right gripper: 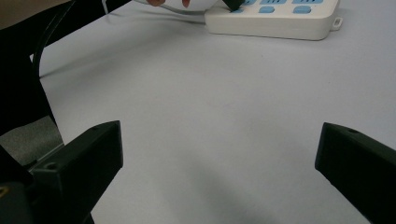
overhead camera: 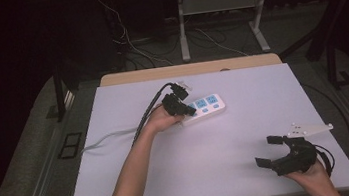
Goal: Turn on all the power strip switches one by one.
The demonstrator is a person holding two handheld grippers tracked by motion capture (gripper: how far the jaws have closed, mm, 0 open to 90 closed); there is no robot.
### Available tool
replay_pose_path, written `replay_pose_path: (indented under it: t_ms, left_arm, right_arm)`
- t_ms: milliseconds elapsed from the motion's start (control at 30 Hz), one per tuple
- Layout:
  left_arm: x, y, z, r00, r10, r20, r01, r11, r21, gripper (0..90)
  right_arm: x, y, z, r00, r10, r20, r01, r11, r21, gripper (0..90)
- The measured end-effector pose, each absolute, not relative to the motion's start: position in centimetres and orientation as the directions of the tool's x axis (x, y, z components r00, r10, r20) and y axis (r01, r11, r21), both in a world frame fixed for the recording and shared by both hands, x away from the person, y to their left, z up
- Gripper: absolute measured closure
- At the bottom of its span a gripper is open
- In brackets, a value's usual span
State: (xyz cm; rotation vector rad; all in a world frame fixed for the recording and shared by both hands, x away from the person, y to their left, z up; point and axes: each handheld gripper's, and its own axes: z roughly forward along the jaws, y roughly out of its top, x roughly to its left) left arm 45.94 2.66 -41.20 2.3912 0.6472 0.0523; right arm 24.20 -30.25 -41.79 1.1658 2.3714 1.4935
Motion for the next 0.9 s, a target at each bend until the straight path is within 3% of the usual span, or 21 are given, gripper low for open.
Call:
replay_pose_path:
  t_ms: [100, 900]
  left_arm:
    - [45.8, 2.4, -41.0, 0.887, 0.454, -0.083, 0.406, -0.681, 0.609, 89.1]
    - [46.7, 0.1, -38.0, 0.907, 0.414, -0.075, 0.365, -0.687, 0.628, 89.0]
  right_arm:
    - [24.2, -30.3, -41.8, -0.698, 0.652, 0.295, 0.546, 0.219, 0.808, 0.7]
    - [24.2, -30.4, -41.7, -0.699, 0.652, 0.295, 0.544, 0.216, 0.811, 0.7]
